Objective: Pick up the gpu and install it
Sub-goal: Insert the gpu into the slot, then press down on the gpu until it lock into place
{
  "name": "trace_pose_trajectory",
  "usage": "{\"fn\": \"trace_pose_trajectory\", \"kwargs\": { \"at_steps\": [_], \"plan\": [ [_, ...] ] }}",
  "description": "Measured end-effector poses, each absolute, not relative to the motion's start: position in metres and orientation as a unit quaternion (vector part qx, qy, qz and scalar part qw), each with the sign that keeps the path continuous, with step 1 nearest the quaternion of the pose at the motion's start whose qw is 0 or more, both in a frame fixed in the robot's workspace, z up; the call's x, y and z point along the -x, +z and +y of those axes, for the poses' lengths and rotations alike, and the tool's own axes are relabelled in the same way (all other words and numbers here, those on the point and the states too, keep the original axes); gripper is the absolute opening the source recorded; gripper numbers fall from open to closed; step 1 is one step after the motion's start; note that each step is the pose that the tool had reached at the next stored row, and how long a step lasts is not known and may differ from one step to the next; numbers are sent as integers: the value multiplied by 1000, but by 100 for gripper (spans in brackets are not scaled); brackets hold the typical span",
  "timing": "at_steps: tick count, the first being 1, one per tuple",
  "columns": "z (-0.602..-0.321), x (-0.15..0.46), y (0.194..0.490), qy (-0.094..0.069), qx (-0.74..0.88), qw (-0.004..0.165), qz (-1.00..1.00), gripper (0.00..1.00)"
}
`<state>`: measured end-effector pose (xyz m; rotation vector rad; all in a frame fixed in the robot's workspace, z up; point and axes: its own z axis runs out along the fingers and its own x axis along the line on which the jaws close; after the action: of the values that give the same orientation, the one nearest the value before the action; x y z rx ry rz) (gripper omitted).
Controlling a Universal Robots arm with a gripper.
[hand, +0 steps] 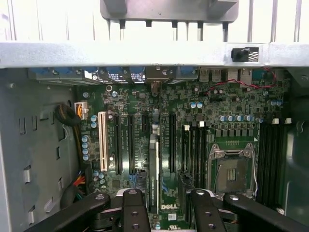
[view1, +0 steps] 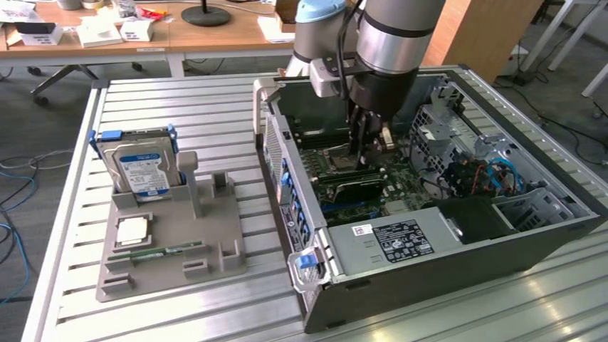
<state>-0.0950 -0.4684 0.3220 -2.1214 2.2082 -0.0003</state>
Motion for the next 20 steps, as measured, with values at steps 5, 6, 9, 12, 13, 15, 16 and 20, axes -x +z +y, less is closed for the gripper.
{"fn": "trace_pose_trajectory", "kwargs": {
  "at_steps": [5,6,9,12,13,15,16,20],
  "plan": [
    [-468,95,323,0,692,40,721,40],
    [-468,95,323,0,692,40,721,40],
    [-468,95,323,0,692,40,721,40],
    [-468,95,323,0,692,40,721,40],
    [-468,95,323,0,692,40,721,40],
    [-468,95,323,0,692,40,721,40],
    [-468,95,323,0,692,40,721,40],
    [-468,95,323,0,692,40,721,40]
  ]
}}
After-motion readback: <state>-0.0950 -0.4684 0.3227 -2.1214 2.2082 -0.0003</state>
